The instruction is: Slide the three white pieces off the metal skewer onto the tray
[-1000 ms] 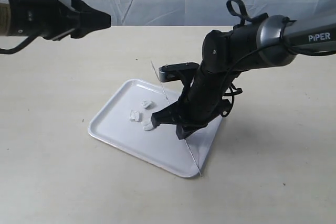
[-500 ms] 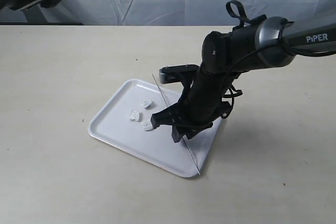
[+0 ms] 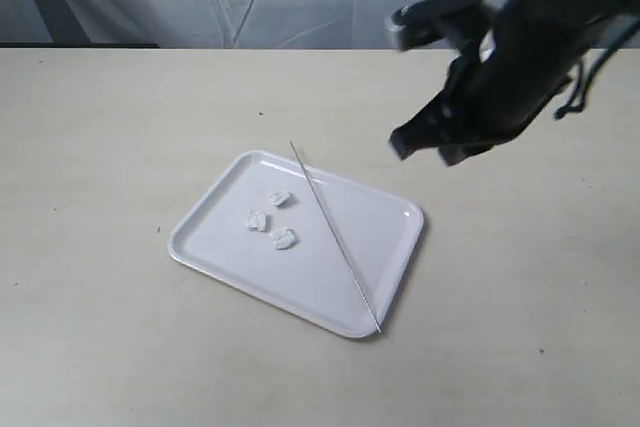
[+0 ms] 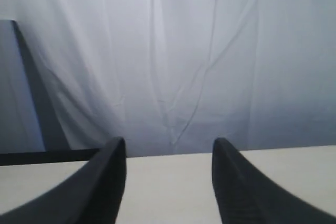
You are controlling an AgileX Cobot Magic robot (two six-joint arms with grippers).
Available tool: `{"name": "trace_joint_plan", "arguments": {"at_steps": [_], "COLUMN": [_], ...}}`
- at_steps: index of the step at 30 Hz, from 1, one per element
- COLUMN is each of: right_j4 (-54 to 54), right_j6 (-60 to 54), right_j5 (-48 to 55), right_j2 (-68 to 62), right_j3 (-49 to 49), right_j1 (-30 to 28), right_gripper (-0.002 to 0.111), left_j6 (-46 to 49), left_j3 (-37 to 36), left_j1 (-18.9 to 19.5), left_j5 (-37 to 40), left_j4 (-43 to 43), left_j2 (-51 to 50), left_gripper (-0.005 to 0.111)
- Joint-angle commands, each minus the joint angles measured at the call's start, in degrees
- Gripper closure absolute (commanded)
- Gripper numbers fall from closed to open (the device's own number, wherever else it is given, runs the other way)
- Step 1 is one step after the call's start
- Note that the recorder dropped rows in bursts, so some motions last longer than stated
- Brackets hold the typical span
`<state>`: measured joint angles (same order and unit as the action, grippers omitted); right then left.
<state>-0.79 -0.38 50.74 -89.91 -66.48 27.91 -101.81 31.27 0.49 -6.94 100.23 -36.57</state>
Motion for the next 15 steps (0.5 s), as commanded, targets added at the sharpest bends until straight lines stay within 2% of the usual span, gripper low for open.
{"name": "trace_joint_plan", "arguments": {"at_steps": [1,5,7,10,15], "right_j4": [2.7,4.2,8.0,17.5,17.9], "right_j6": [-2.4,-5.2,-9.2,-13.2,-13.4], "right_j5": [-7.4,-12.0,-13.4,-17.4,-16.2], "right_j2": [14.4,23.4,27.2,34.2,38.9], "right_j3": [8.3,16.6,21.0,29.8,34.0], "right_j1": [-10.0,-13.8,-14.2,-14.2,-14.2], "right_gripper": [0.109,0.109,0.109,0.109,0.109], "left_j6": [0.1,0.1,0.1,0.1,-1.1], "left_j3": [-8.6,-13.2,-14.9,-19.3,-25.8], "left_j1": [0.1,0.1,0.1,0.1,0.1], "left_j5": [6.6,9.9,10.2,9.3,8.3], "left_j4": [-0.3,-4.5,-6.6,-10.7,-17.6], "left_j2": [13.4,19.0,20.8,23.9,25.4], "left_gripper": [0.066,0.079,0.087,0.106,0.107]}}
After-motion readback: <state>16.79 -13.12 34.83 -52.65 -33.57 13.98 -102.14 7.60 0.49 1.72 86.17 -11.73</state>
